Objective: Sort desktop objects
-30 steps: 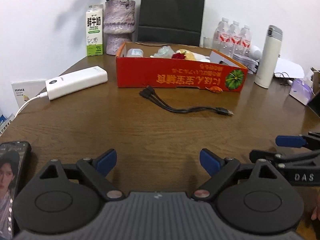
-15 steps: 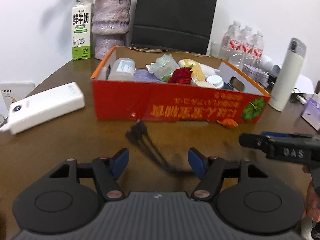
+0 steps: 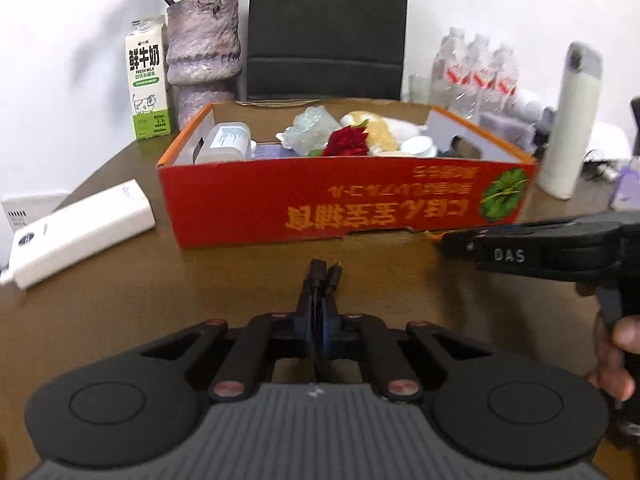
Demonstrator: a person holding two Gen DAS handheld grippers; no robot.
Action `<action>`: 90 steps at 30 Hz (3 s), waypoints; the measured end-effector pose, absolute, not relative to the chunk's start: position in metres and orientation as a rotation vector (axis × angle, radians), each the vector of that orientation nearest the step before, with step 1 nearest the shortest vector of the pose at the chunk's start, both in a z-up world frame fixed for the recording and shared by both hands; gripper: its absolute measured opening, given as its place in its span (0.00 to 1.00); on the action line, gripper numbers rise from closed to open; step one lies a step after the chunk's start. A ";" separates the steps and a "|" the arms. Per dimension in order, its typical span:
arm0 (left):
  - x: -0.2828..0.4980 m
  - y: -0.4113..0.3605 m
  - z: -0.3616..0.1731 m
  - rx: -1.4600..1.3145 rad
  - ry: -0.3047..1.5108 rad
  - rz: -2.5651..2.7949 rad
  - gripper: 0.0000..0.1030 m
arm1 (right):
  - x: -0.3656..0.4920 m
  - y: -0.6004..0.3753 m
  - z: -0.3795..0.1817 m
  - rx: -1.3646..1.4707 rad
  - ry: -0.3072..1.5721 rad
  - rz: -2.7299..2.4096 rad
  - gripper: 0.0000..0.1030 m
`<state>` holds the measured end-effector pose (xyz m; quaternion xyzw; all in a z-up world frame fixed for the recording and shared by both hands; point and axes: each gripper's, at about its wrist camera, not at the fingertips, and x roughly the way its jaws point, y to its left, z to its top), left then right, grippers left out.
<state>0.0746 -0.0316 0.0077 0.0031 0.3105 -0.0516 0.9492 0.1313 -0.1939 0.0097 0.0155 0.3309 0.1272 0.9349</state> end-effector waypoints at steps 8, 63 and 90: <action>0.010 -0.020 0.051 -0.029 0.511 -0.149 0.02 | 0.044 -0.213 0.029 0.154 0.610 0.268 0.19; 0.230 0.028 0.133 -0.077 0.633 -0.031 0.84 | 0.235 -0.203 0.125 0.135 0.676 0.189 0.71; -0.045 -0.003 0.017 0.032 0.650 -0.058 1.00 | -0.061 -0.172 0.036 0.014 0.625 0.167 0.84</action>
